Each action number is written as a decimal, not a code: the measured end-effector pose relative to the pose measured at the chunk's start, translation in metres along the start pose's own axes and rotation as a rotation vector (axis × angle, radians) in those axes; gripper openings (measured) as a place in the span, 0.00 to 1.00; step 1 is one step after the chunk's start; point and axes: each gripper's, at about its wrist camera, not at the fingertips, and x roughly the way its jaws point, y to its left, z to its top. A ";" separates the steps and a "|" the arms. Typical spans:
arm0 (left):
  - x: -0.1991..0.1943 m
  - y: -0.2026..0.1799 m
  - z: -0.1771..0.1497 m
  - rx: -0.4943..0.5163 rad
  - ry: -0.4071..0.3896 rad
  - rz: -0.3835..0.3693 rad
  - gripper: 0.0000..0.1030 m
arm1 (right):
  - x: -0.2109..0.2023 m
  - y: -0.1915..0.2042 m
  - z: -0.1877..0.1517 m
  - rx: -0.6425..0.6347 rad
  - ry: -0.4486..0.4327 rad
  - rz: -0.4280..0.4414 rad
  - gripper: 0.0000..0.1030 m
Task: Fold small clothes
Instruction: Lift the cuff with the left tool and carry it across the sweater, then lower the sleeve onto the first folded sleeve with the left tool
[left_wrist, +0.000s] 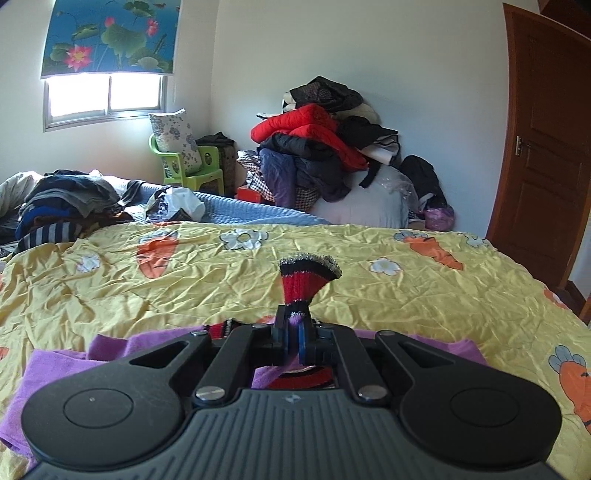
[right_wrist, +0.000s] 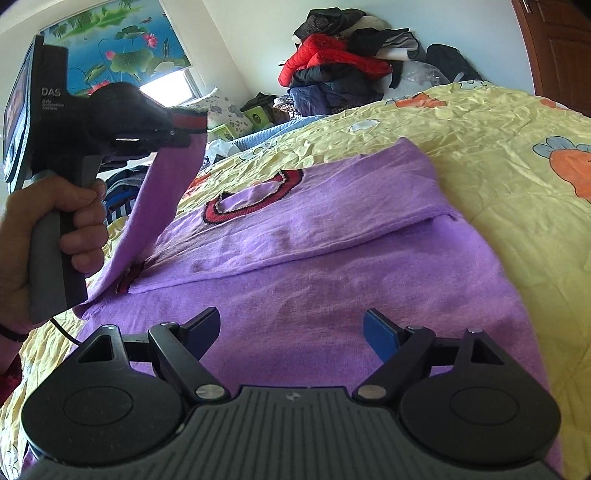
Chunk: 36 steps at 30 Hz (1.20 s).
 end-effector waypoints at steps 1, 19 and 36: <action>-0.001 -0.003 -0.001 0.005 0.000 -0.005 0.05 | 0.000 -0.001 0.000 0.002 -0.002 0.001 0.81; 0.017 -0.065 -0.016 0.071 0.044 -0.062 0.05 | -0.007 -0.008 -0.004 0.018 -0.009 0.002 0.82; 0.034 -0.083 -0.039 0.115 0.130 -0.088 0.05 | -0.009 -0.010 -0.004 0.017 -0.008 -0.005 0.83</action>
